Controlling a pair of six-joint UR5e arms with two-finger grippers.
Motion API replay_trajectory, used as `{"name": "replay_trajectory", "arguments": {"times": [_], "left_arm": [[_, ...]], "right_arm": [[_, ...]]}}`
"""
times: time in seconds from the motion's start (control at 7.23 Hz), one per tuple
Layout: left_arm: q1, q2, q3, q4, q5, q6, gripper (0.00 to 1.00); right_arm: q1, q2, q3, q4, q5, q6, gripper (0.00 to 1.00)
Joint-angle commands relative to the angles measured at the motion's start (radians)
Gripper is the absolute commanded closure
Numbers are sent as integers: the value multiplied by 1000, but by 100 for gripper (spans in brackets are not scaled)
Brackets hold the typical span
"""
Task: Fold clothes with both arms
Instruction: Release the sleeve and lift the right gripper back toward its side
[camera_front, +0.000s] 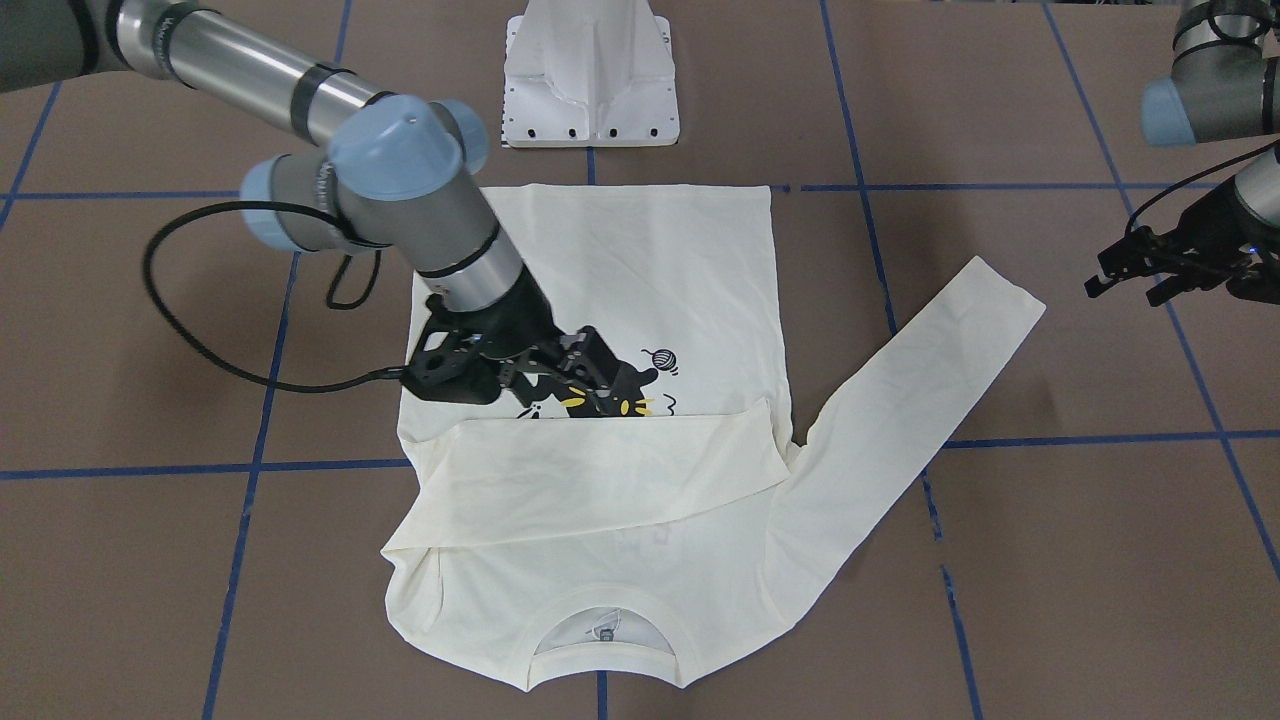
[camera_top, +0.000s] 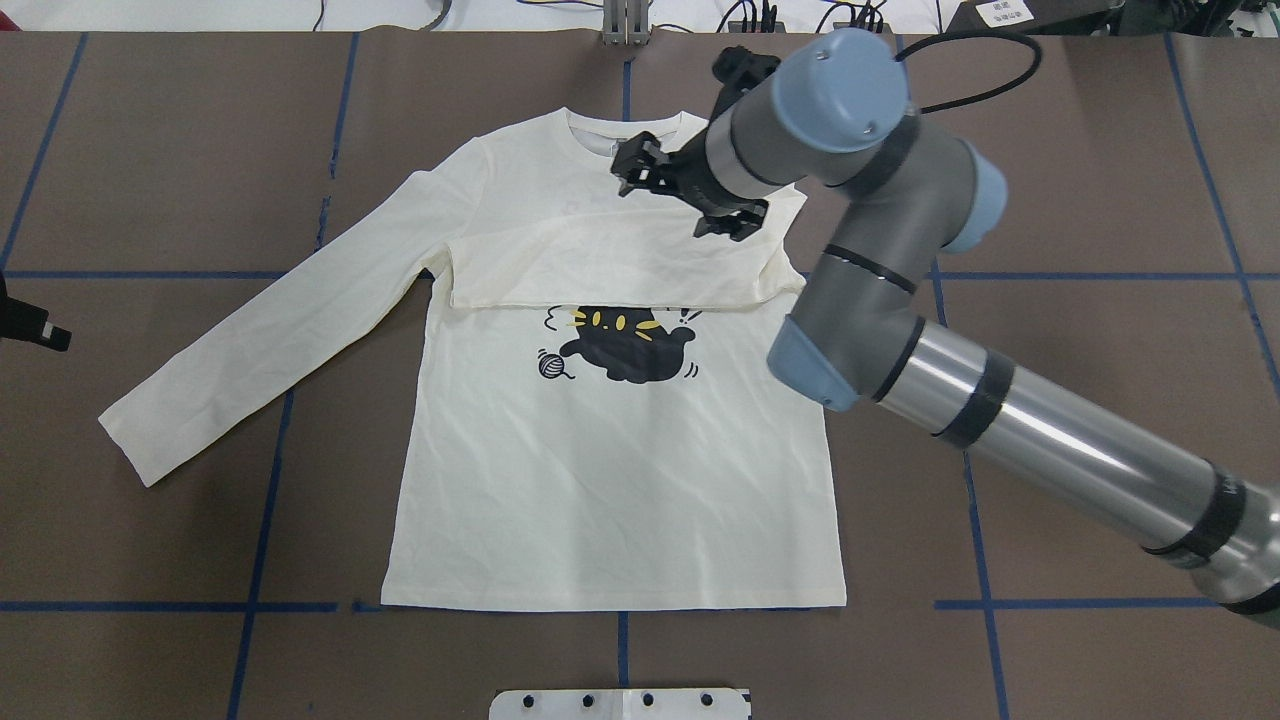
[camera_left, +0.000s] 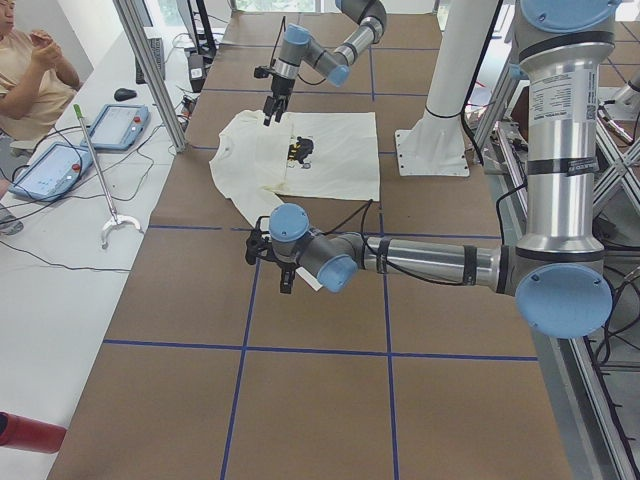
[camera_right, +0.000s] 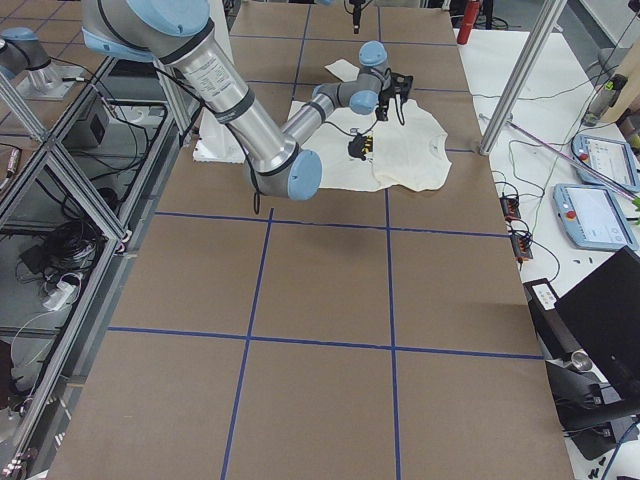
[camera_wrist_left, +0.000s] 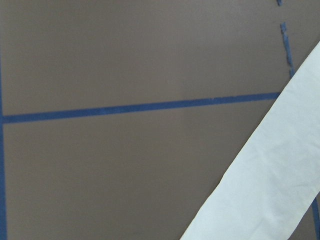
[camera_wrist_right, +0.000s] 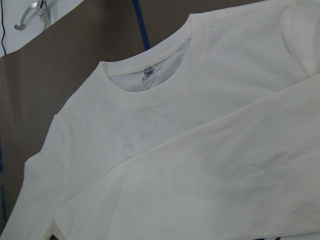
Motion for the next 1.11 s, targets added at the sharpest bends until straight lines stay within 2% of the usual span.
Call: {"name": "replay_trajectory", "arguments": {"times": [0.0, 0.14, 0.28, 0.55, 0.69, 0.97], "left_arm": [[68, 1, 2, -47, 7, -163, 11], [92, -5, -1, -54, 23, -251, 18], [123, -8, -3, -55, 53, -289, 20], [149, -8, 2, -54, 116, -291, 21], [157, -6, 2, -52, 116, -292, 25], [197, -5, 16, -49, 118, -292, 25]], "right_arm": [[98, -118, 53, -1, 110, -67, 1], [104, -159, 68, 1, 106, -67, 1], [108, -179, 77, 1, 105, -76, 1], [108, -195, 94, 1, 99, -76, 1], [112, -195, 96, 1, 101, -76, 1], [116, -224, 128, -1, 101, -76, 1]]}}
